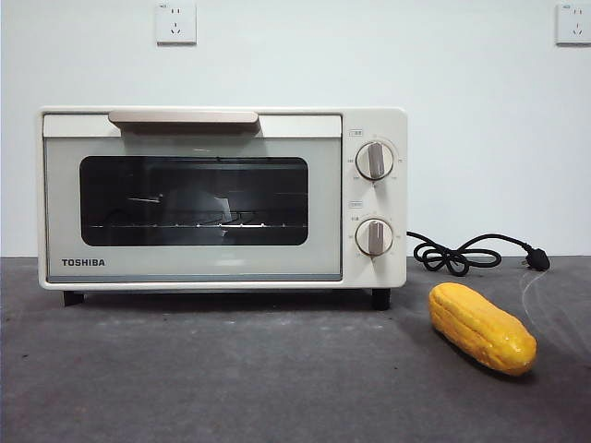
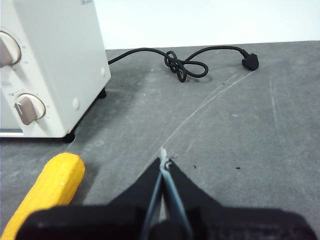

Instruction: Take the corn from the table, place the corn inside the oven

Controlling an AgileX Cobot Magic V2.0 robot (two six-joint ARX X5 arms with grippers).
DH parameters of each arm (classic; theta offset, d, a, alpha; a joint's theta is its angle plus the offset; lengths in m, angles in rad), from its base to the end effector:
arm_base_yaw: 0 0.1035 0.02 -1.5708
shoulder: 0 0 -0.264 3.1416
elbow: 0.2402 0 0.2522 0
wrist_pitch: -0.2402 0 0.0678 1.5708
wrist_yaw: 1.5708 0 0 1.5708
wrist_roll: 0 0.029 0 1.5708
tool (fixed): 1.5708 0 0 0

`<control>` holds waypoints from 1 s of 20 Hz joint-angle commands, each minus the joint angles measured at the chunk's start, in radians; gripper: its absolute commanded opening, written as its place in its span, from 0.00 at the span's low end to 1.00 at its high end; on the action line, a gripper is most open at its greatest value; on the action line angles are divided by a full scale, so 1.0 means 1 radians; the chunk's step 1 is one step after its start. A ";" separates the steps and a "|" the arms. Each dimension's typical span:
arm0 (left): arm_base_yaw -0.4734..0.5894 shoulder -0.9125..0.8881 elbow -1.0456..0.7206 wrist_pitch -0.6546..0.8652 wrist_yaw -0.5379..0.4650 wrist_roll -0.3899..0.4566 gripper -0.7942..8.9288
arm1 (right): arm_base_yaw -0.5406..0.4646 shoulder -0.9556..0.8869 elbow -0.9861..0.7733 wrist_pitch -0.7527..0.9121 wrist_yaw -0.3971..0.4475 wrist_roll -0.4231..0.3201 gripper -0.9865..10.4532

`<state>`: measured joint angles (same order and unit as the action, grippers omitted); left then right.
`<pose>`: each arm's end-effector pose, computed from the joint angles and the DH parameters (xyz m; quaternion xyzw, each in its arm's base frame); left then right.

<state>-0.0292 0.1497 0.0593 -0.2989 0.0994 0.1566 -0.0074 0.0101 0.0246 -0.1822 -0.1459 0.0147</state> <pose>0.0976 -0.0057 0.1438 0.0698 0.1878 -0.0780 0.9766 0.0952 0.0035 0.1536 0.0137 0.0840 0.0683 0.9940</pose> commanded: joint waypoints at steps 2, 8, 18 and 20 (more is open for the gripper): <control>-0.001 0.001 -0.005 0.007 0.005 0.004 0.08 | 0.000 -0.001 -0.006 -0.002 -0.002 0.004 0.09; -0.001 0.001 -0.005 0.009 0.068 -0.206 0.08 | 0.001 -0.001 -0.006 -0.002 -0.007 0.030 0.09; -0.001 0.001 -0.003 0.011 0.147 -0.541 0.08 | 0.000 -0.001 -0.005 0.005 -0.005 0.596 0.09; -0.001 0.001 0.002 0.050 0.214 -0.579 0.08 | 0.001 -0.001 -0.003 0.027 -0.066 0.612 0.09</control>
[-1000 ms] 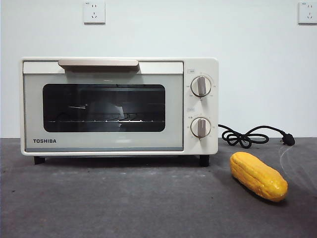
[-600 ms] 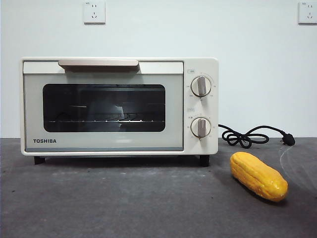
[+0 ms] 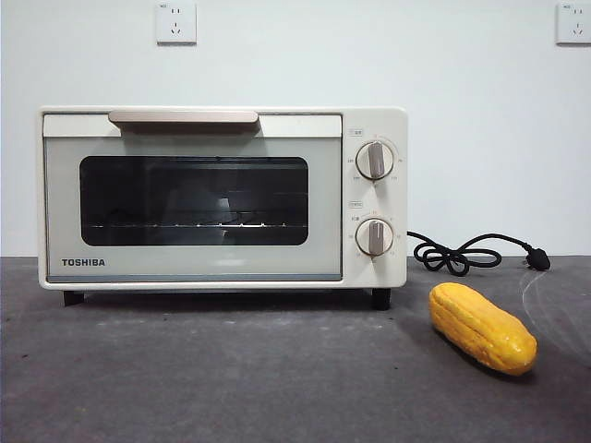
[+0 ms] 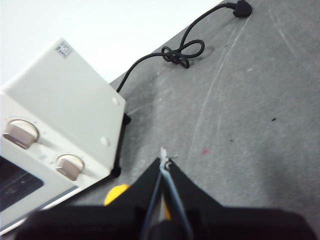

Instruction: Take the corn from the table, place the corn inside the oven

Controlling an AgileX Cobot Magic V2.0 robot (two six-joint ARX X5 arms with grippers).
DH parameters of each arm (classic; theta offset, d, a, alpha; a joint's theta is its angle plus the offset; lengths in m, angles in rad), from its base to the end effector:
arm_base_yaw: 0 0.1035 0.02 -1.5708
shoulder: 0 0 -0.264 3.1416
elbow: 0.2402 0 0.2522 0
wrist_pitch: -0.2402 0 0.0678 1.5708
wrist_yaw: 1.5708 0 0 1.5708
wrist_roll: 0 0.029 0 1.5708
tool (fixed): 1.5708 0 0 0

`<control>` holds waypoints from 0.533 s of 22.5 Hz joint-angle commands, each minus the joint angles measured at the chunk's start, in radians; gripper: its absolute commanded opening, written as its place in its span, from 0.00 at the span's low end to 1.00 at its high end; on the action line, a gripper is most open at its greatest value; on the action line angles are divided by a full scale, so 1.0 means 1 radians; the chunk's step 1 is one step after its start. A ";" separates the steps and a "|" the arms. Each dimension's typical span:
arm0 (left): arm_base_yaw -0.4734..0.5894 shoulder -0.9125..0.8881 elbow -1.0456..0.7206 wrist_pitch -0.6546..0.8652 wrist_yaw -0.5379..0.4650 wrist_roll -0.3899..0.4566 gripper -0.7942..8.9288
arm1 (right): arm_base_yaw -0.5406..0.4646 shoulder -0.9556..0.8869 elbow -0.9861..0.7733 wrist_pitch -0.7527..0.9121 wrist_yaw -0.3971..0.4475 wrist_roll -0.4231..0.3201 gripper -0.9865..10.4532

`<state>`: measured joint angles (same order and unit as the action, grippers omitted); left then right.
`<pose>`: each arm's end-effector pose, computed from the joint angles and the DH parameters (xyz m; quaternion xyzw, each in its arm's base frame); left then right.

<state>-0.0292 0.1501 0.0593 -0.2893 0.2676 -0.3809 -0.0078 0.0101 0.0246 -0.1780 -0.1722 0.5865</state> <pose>0.0970 -0.0105 0.1450 -0.2059 0.2117 -0.1071 0.9494 0.0952 0.0042 0.1540 0.2942 0.1015 0.0548 0.9488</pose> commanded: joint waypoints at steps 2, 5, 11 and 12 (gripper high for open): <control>-0.001 0.001 0.014 0.107 0.123 -0.076 0.08 | 0.001 -0.001 0.005 0.079 -0.123 0.044 0.09; -0.001 0.001 0.053 0.166 0.185 -0.143 0.08 | 0.001 0.001 0.065 0.109 -0.188 0.046 0.18; -0.001 0.033 0.193 0.212 0.174 -0.138 0.08 | 0.001 0.098 0.263 0.064 -0.233 -0.035 0.23; -0.001 0.043 0.212 0.220 0.174 -0.138 0.08 | 0.001 0.121 0.293 0.044 -0.233 -0.053 0.28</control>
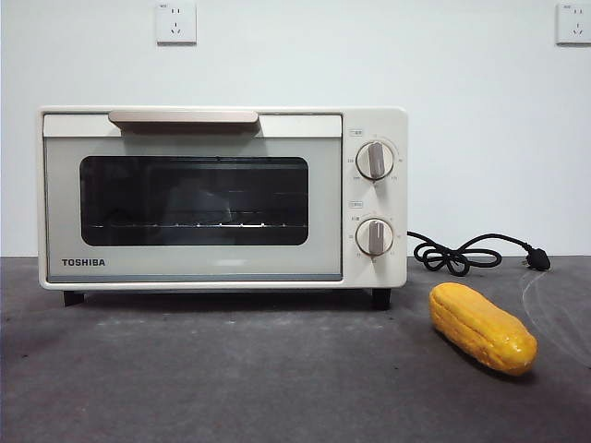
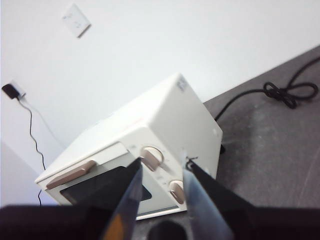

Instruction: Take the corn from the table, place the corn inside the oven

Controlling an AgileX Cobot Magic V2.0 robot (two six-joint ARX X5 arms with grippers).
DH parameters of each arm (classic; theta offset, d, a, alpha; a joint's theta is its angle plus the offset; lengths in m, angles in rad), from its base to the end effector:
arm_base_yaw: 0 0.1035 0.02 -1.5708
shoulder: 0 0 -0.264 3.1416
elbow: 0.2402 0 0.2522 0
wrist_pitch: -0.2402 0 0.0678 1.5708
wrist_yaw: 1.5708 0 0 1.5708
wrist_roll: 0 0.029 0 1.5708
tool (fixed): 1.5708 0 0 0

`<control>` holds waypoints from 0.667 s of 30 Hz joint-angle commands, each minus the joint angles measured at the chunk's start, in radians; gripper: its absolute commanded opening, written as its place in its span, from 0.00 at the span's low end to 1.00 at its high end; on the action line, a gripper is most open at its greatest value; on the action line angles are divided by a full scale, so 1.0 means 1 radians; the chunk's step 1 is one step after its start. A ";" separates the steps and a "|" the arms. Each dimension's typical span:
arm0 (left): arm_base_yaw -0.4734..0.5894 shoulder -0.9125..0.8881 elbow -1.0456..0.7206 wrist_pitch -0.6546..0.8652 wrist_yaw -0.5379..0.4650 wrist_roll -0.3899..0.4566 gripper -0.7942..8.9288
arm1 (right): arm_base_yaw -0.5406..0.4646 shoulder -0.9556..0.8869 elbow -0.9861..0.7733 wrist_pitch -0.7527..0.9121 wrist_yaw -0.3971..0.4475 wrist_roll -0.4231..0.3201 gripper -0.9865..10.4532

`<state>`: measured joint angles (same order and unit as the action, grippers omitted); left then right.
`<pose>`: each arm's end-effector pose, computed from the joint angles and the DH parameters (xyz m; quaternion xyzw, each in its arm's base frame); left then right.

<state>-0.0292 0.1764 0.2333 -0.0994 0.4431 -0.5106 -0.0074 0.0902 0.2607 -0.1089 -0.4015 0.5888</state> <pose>0.0948 -0.0152 0.2197 -0.2497 0.0792 -0.2211 0.9394 0.0827 0.0107 0.2338 0.2784 0.0279 0.1960 0.9398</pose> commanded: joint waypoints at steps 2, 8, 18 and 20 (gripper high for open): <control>-0.001 0.047 0.090 0.035 -0.002 -0.008 0.08 | 0.001 0.104 0.132 -0.086 -0.004 -0.103 0.38; -0.002 0.181 0.248 0.034 0.003 0.031 0.08 | 0.002 0.324 0.359 -0.268 -0.082 -0.290 0.40; -0.006 0.451 0.520 0.033 0.101 0.066 0.08 | 0.076 0.637 0.648 -0.492 -0.108 -0.475 0.40; -0.013 0.500 0.572 0.032 0.140 0.066 0.08 | 0.120 0.676 0.669 -0.494 -0.099 -0.477 0.40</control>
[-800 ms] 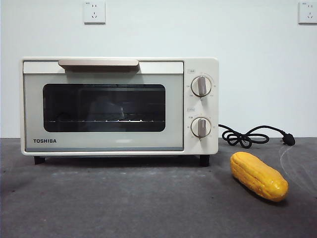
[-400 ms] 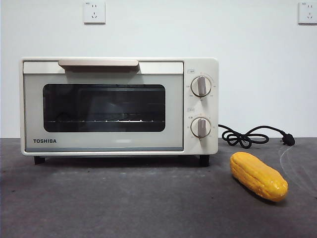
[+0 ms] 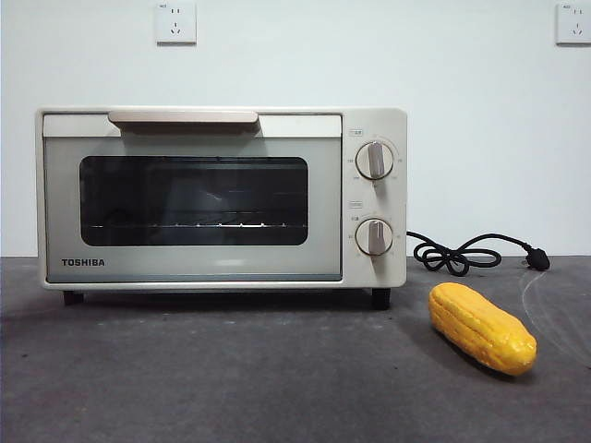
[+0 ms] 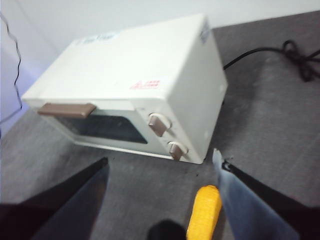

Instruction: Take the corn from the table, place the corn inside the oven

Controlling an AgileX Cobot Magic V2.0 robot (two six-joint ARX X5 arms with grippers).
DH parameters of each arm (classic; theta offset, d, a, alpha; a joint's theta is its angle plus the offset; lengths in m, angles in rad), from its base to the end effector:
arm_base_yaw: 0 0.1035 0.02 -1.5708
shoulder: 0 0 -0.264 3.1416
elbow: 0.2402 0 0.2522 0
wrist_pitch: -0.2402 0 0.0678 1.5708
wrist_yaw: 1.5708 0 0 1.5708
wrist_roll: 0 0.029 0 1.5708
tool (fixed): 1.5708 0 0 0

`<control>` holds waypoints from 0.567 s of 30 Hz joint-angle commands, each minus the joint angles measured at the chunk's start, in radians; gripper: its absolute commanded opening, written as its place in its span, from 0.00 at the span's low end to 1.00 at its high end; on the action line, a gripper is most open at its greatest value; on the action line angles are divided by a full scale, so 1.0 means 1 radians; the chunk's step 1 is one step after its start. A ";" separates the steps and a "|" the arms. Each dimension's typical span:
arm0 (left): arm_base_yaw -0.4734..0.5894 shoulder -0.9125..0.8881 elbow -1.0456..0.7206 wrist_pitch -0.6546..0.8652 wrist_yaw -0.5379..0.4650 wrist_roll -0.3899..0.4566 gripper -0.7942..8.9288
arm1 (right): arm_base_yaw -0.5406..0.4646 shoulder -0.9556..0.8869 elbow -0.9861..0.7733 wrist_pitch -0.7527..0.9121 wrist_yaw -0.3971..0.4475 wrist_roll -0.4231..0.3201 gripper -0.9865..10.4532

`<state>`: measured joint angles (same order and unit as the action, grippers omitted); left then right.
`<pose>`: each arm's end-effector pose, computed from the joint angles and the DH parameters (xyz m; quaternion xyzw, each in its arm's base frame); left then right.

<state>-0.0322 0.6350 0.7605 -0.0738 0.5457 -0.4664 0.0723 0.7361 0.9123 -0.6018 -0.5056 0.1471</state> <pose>0.1349 -0.0194 0.3551 -0.2150 0.0415 -0.2829 0.9338 0.1385 0.0241 0.3443 0.1141 0.2262 0.2626 0.9311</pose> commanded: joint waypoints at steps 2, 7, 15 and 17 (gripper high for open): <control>-0.023 0.096 0.100 0.007 0.069 0.022 0.08 | 0.098 0.071 0.029 -0.004 0.042 -0.035 0.45; -0.079 0.199 0.225 -0.018 0.093 0.031 0.08 | 0.278 0.179 0.033 -0.019 0.209 -0.025 0.45; -0.172 0.276 0.356 -0.048 0.090 0.069 0.08 | 0.492 0.398 0.033 -0.060 0.422 -0.011 0.45; -0.188 0.284 0.385 -0.074 0.089 0.092 0.08 | 0.518 0.455 0.033 -0.066 0.467 -0.008 0.45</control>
<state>-0.2150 0.9180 1.1351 -0.1448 0.6331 -0.4114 0.5827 1.1687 0.9462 -0.6647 -0.0589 0.1272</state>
